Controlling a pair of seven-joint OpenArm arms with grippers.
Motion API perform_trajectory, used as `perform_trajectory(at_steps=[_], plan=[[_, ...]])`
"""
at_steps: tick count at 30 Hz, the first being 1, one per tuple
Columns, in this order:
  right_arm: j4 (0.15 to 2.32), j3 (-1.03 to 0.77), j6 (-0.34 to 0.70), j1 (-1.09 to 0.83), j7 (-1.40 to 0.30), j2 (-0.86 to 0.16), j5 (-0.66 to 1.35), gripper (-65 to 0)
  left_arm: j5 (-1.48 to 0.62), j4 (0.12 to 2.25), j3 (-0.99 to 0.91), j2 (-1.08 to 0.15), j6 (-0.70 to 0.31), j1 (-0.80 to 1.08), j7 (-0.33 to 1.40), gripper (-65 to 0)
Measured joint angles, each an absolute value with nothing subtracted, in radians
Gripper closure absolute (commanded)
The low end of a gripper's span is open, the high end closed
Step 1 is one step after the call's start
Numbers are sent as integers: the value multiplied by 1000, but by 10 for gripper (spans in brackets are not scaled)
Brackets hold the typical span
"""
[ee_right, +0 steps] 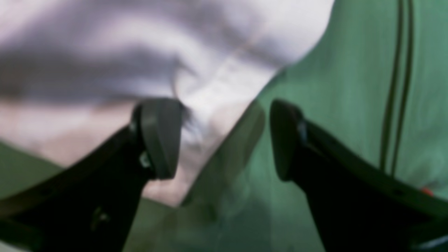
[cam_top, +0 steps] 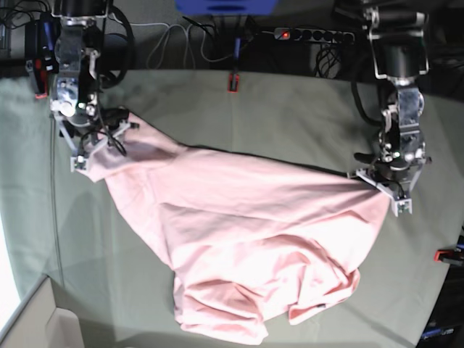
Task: Layout the t-shirt on the table in an organized manner, then fold the t-shirt properly
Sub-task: 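Lift the shirt with both grippers, holding two edges apart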
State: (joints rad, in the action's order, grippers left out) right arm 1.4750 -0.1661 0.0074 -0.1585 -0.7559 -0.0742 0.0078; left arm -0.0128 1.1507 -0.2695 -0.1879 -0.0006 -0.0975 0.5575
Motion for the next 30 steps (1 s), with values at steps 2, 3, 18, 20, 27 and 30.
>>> perform_trajectory(at_steps=[2, 3, 18, 20, 27, 30], plan=[[1461, -165, 7, -145, -755, -70, 9, -383, -20, 1245, -287, -181, -10, -71, 565, -1], [1462, -166, 7, -146, -745, -63, 8, -350, -20, 1290, -299, -180, -12, -56, 581, -1], [1903, -268, 263, -371, -775, 3, 10, 0, -21, 1684, -431, -179, -16, 160, 791, -1], [1988, -308, 301, -394, -751, 17, 27, 0, -20, 1744, -451, -180, -15, 181, 813, -1], [1998, -397, 448, -513, -760, 22, 24, 0, -29, 1837, -492, -180, -25, 250, 870, -1], [1977, -387, 525, -574, -766, 30, 21, 0, -29, 1839, -501, -179, -22, 269, 872, -1]])
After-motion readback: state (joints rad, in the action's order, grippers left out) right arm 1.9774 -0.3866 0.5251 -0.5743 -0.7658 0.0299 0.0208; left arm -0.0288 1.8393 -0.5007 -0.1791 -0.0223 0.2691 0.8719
